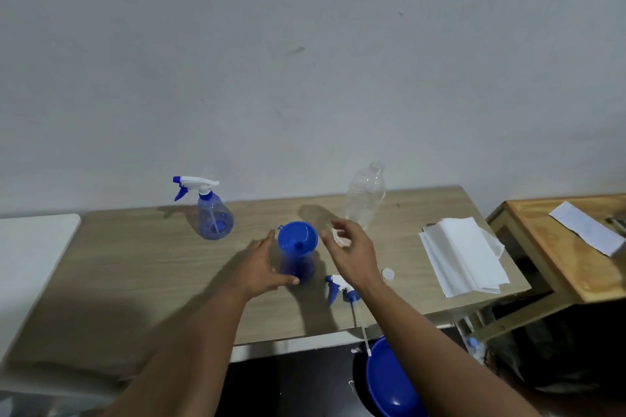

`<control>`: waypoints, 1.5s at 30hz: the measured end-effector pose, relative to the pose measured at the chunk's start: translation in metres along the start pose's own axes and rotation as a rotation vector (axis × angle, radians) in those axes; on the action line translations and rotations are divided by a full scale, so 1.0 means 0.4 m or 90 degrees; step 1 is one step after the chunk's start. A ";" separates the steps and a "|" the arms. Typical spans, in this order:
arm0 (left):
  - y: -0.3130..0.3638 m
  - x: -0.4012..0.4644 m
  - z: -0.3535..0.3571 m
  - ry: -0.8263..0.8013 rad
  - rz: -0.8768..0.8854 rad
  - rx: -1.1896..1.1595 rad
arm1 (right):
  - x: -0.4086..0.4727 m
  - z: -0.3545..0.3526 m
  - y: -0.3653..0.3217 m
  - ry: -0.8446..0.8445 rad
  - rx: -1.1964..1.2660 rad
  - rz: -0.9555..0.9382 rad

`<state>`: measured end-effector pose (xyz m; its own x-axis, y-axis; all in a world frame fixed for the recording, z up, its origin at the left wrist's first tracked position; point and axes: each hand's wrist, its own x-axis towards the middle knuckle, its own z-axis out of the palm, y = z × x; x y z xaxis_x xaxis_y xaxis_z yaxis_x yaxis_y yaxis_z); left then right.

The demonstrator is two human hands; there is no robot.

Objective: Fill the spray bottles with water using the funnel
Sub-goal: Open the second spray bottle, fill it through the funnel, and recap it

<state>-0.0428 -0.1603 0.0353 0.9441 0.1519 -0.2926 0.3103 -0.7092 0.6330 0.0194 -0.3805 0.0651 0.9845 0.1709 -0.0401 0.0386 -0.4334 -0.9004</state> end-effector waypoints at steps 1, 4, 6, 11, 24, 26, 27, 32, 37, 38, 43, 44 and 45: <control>-0.006 0.006 0.006 -0.009 0.006 0.016 | 0.008 0.003 -0.038 -0.040 -0.028 -0.027; 0.000 0.027 0.028 -0.051 -0.032 -0.038 | 0.049 0.029 -0.136 -0.217 -0.269 -0.074; 0.021 0.032 0.041 -0.105 -0.052 -0.100 | 0.074 0.064 -0.187 -0.304 -0.466 -0.073; 0.029 0.078 0.087 -0.112 -0.070 -0.109 | 0.107 0.131 -0.243 -0.358 -0.734 -0.126; 0.002 0.072 0.121 -0.027 -0.089 -0.123 | 0.161 0.104 -0.258 -0.416 -0.712 -0.085; 0.000 0.080 0.123 -0.047 -0.074 -0.121 | 0.175 0.051 -0.251 -0.381 -0.569 -0.001; 0.004 0.078 0.116 -0.044 -0.059 -0.118 | 0.178 0.025 -0.239 -0.354 -0.494 0.034; -0.003 0.067 0.105 -0.015 -0.001 -0.053 | 0.161 -0.007 -0.112 -0.180 -0.230 0.103; -0.025 0.063 0.110 -0.028 0.021 -0.060 | 0.140 0.080 0.048 -0.065 -0.013 0.163; -0.032 0.062 0.112 -0.025 0.025 -0.051 | 0.137 0.098 0.074 -0.057 0.009 0.170; -0.041 0.049 0.115 0.005 0.044 -0.019 | 0.136 0.158 0.148 -0.047 -0.012 0.202; -0.043 0.050 0.120 0.004 0.039 -0.020 | 0.140 0.163 0.152 -0.045 -0.027 0.202; -0.042 0.050 0.124 0.004 0.034 -0.028 | 0.143 0.165 0.150 -0.042 -0.047 0.202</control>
<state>-0.0347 -0.1796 -0.0165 0.9601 0.1192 -0.2530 0.2639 -0.6853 0.6788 0.0669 -0.3382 -0.0198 0.9362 0.0737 -0.3437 -0.2531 -0.5372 -0.8046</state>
